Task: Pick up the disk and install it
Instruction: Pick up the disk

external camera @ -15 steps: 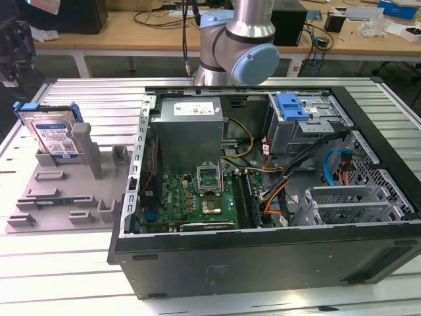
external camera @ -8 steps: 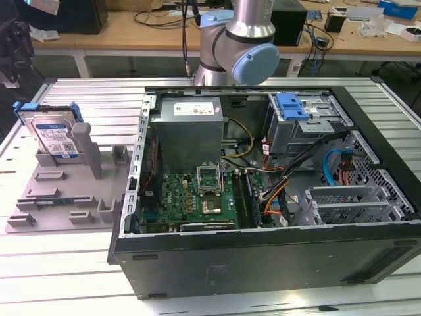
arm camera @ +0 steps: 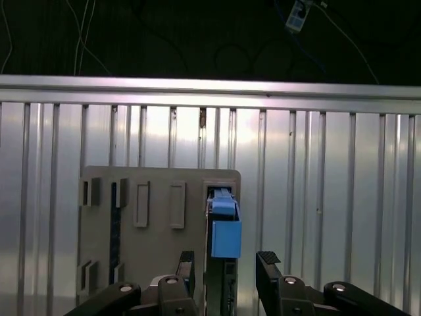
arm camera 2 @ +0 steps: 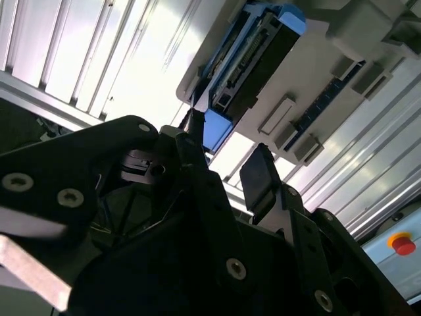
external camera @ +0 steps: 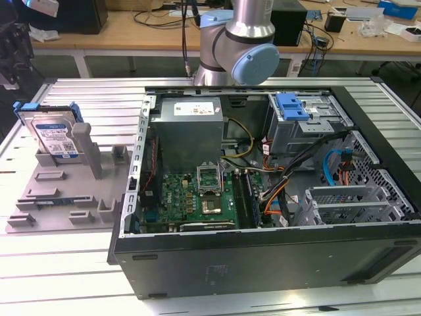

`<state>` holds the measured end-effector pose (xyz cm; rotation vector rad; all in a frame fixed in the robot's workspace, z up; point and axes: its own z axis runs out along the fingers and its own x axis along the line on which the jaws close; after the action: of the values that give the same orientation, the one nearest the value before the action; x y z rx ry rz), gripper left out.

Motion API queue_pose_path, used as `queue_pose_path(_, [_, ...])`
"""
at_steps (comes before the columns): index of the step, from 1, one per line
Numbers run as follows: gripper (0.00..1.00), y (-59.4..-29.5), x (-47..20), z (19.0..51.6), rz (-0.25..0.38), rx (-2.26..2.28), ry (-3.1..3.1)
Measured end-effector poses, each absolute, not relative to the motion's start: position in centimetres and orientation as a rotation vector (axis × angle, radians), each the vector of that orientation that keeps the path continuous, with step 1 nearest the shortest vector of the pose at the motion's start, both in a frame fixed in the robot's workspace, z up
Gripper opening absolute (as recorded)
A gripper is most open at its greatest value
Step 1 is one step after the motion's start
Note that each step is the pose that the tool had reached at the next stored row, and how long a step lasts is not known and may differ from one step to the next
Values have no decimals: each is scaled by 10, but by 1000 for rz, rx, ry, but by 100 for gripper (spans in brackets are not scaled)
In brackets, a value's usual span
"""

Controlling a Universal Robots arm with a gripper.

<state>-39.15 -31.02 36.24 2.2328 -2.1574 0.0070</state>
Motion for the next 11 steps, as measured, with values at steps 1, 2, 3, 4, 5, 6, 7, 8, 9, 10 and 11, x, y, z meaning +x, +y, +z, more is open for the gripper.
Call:
queue_pose_path(1, [50, -310, -392, 362, 7, 2233, -2157])
queue_pose_path(2, [50, -311, -392, 360, 7, 2233, -2157])
queue_pose_path(3, [50, -311, -392, 358, 7, 2233, -2158])
queue_pose_path(4, [50, -311, -392, 358, 6, 2233, -2158])
queue_pose_path(5, [50, -311, -392, 357, 3, 2235, -2159])
queue_pose_path(6, [50, -311, -392, 356, 0, 2236, -2160])
queue_pose_path(7, [50, -311, -392, 356, -4, 2238, -2162])
queue_pose_path(8, [50, -311, -392, 356, -7, 2240, -2164])
queue_pose_path(9, [50, -311, -393, 355, -11, 2242, -2166])
queue_pose_path(10, [50, -311, -393, 355, -14, 2243, -2167])
queue_pose_path(11, [50, -311, -393, 354, -16, 2244, -2168])
